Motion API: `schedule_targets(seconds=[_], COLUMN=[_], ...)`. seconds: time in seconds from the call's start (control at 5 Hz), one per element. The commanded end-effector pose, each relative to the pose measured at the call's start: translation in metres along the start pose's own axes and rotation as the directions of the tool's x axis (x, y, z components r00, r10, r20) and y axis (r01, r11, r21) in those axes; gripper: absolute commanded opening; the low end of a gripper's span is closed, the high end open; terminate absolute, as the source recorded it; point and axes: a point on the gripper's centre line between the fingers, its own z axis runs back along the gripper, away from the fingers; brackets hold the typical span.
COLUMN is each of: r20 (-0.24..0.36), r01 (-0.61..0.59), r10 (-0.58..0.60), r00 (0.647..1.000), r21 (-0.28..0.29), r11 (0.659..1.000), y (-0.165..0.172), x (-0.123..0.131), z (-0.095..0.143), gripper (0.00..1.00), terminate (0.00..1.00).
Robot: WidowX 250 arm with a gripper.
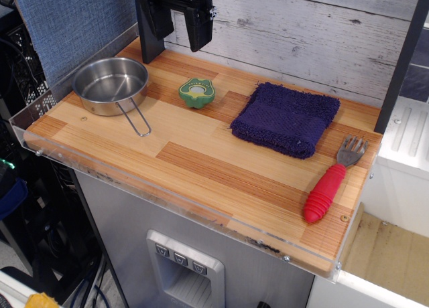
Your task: Take a red spoon on the right of a small blue mat. Place the spoon on the mat
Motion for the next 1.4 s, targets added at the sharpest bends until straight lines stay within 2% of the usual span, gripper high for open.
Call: schedule_targets(seconds=[0.0,0.2,0.4,0.6,1.2], r20=[0.0,-0.002,-0.036,-0.039,-0.108], r01=[0.0,0.014,0.008,0.01,0.078], r10=[0.0,-0.014,-0.008,-0.01,-0.076], r00=[1.0,1.0,0.999,0.999,0.991], r21=[0.0,-0.002,-0.006,0.008,0.016], r11=[1.0,1.0,1.0,1.0,0.997], y=[0.0,-0.049,-0.092,-0.121,-0.162], x=[0.0,0.005,0.013,0.015,0.011], z=[0.0,-0.01,-0.024,-0.032,-0.061], gripper=[1.0,1.0,1.0,1.0,1.0], terminate=[0.0,0.0,0.0,0.0,0.0])
